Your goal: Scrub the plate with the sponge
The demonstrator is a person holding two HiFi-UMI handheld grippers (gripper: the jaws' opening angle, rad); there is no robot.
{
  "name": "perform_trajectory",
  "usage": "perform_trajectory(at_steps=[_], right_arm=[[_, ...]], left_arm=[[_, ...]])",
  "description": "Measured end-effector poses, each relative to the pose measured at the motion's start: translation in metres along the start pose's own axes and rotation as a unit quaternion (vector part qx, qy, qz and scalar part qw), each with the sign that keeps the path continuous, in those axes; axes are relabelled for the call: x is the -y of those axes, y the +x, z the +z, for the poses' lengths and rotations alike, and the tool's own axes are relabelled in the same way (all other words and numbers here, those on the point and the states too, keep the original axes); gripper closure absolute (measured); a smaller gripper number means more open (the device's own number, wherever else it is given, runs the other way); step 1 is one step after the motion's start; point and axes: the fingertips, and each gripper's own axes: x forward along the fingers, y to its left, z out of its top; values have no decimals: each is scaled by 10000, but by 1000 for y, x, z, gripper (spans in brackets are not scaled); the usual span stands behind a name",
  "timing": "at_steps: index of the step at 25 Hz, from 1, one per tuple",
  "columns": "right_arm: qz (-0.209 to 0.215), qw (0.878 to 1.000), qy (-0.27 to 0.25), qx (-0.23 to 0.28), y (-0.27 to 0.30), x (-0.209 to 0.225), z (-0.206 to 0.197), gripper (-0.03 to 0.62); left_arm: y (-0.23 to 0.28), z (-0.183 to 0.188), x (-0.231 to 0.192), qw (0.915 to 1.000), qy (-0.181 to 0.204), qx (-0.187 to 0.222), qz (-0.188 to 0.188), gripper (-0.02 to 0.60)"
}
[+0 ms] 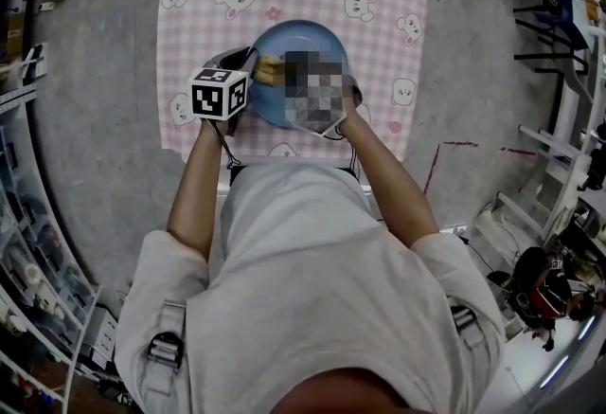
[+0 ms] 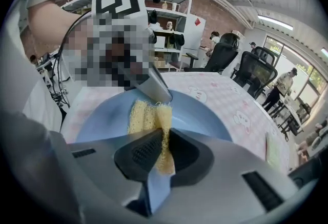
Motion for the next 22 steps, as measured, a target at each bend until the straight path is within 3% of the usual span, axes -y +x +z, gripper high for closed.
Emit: perform_trajectory(at_steps=[6, 22], right_arm=[[383, 9993, -19, 29, -1, -25, -1, 548], [1268, 9844, -1204, -214, -25, -89, -37, 548]], left_arm=[[1, -3, -1, 10000, 42, -42, 22, 546], [-3, -5, 3, 9999, 1, -61, 103, 548]])
